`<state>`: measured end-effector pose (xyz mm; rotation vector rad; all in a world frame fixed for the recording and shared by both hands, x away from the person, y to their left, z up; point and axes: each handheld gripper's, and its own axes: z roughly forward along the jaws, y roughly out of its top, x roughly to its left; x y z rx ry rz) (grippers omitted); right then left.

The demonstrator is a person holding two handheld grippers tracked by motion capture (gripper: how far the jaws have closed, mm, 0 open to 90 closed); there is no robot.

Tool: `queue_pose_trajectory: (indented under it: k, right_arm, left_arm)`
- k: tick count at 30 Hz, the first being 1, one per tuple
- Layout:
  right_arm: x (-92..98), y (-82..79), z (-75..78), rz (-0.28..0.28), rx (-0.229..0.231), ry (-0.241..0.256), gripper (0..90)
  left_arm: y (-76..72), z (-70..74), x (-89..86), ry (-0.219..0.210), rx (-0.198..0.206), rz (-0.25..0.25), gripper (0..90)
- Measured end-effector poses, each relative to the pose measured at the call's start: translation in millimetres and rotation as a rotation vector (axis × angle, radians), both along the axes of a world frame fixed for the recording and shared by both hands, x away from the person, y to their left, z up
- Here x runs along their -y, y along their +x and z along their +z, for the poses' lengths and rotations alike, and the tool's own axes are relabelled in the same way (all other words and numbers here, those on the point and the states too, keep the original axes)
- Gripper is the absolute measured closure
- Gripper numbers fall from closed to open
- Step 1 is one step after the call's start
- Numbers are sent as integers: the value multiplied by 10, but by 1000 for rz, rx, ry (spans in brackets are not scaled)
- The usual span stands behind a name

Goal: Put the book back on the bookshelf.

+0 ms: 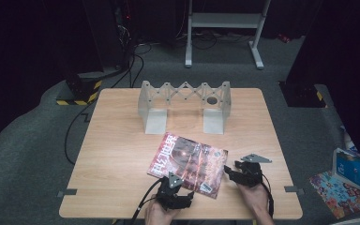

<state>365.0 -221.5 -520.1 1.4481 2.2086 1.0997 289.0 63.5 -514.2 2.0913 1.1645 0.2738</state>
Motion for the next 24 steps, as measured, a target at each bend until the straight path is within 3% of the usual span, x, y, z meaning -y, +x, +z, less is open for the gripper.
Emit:
queue_pose_trajectory:
  k: [5, 11, 15, 17, 20, 24]
  right_arm:
    - [-60, 80, 13, -21, -1, -8, 418]
    - [-105, 175, 18, -44, -7, -31, 414]
    - [-130, 243, 21, -52, -5, -48, 404]
    - [-128, 260, 13, -56, 4, -50, 400]
    - [-127, 263, 11, -60, 4, -49, 388]
    - [-121, 277, 4, -67, 13, -57, 358]
  left_arm:
    - [86, 0, 106, -21, -9, -21, 285]
    - [133, -30, 178, -47, 18, -39, 291]
    - [147, -31, 217, -67, 9, -57, 292]
    - [153, -29, 194, -82, 5, -67, 314]
    - [140, -6, 89, -94, 40, -59, 314]
    - [216, 108, -208, -154, 84, 14, 313]
